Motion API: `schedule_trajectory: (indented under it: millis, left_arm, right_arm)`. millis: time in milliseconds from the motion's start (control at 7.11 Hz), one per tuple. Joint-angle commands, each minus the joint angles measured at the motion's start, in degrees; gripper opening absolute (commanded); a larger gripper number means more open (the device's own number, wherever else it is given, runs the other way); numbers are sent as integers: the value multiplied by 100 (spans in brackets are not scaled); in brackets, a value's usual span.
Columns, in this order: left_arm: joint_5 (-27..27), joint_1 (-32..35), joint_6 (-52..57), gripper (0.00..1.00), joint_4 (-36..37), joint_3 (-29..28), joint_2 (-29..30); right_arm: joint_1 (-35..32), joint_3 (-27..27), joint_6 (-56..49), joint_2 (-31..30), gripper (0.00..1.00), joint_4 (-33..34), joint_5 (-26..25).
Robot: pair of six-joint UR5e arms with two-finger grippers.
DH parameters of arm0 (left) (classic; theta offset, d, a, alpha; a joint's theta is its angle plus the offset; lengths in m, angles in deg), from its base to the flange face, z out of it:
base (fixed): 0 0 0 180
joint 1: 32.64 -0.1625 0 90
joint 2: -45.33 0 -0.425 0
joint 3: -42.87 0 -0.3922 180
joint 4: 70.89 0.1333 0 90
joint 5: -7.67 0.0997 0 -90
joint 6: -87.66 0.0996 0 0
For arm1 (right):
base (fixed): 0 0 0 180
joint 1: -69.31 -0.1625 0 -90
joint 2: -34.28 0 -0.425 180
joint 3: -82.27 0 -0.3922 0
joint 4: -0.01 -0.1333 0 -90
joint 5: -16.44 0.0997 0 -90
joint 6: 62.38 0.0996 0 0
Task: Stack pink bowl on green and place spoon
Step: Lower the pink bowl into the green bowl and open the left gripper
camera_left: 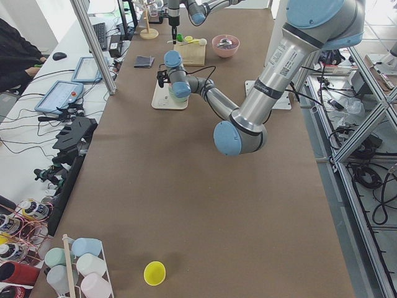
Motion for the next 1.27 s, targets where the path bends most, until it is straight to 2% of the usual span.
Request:
schedule_trajectory:
  millis: [0,422,562,703,984,1125]
  left_arm:
    - [83,-94,-56,0,-17,-151,146]
    - [268,-121,-56,0,-8,-257,217]
    - [268,-121,-48,83,1,-293,226]
    - [276,-121,-39,98,-17,-302,226]
    - [268,-103,-30,99,-17,-232,235]
    - [250,141,-30,98,1,-188,226]
  right_arm:
    - [3,9,-3,-7,0,0,-7]
    - [-5,9,-3,-7,0,0,-7]
    - [-5,9,-3,-7,0,0,-7]
    - [-5,0,6,2,0,0,-7]
    - [-128,-78,224,221,0,0,45]
    - [-128,-183,887,535,0,0,133]
